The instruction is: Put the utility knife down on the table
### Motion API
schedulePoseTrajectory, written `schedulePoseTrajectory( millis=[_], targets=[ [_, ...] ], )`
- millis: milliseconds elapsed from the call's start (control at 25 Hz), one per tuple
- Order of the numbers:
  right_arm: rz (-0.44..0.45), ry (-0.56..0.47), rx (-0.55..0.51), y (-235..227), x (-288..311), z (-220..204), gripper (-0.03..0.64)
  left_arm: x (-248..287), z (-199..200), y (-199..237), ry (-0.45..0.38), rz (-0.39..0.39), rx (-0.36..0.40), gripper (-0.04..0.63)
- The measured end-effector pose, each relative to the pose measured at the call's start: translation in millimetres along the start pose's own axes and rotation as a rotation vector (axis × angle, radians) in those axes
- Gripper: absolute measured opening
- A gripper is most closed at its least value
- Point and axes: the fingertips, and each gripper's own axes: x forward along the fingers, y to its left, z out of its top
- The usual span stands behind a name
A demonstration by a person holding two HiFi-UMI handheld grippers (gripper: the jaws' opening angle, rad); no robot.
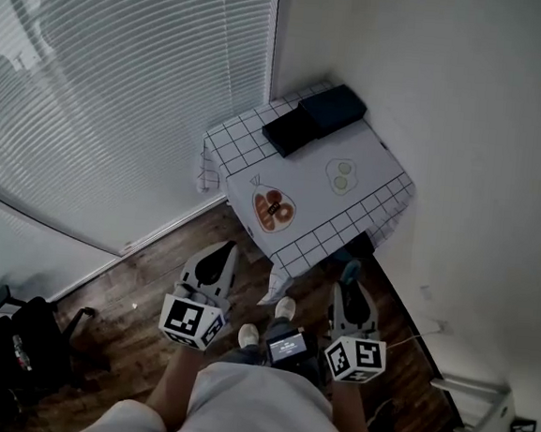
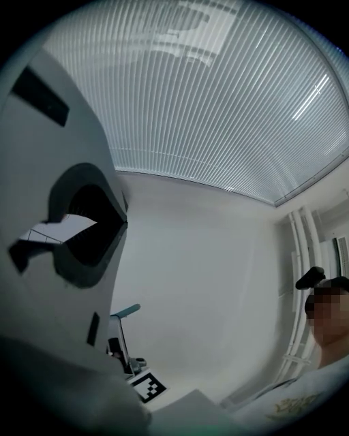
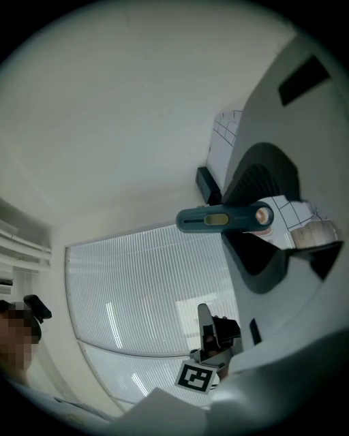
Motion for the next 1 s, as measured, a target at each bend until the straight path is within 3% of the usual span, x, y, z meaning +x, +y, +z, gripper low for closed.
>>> schedulePoseTrajectory(
  millis=[240,640,1000],
  targets=[
    [0.045,0.019,-0.013,-18,34,12,0.138,31,6,20,-0.005,0.071,-0.004,0.008],
    [0.086,0.029,-0.047,-73,91,33,0.138,84,15,18,0.002,0.143,0.044,0.008],
    [0.085,0.019,-0.038,-94,116,37,0.138,103,17,14,0.023,0.169,0.068,0.008]
  ],
)
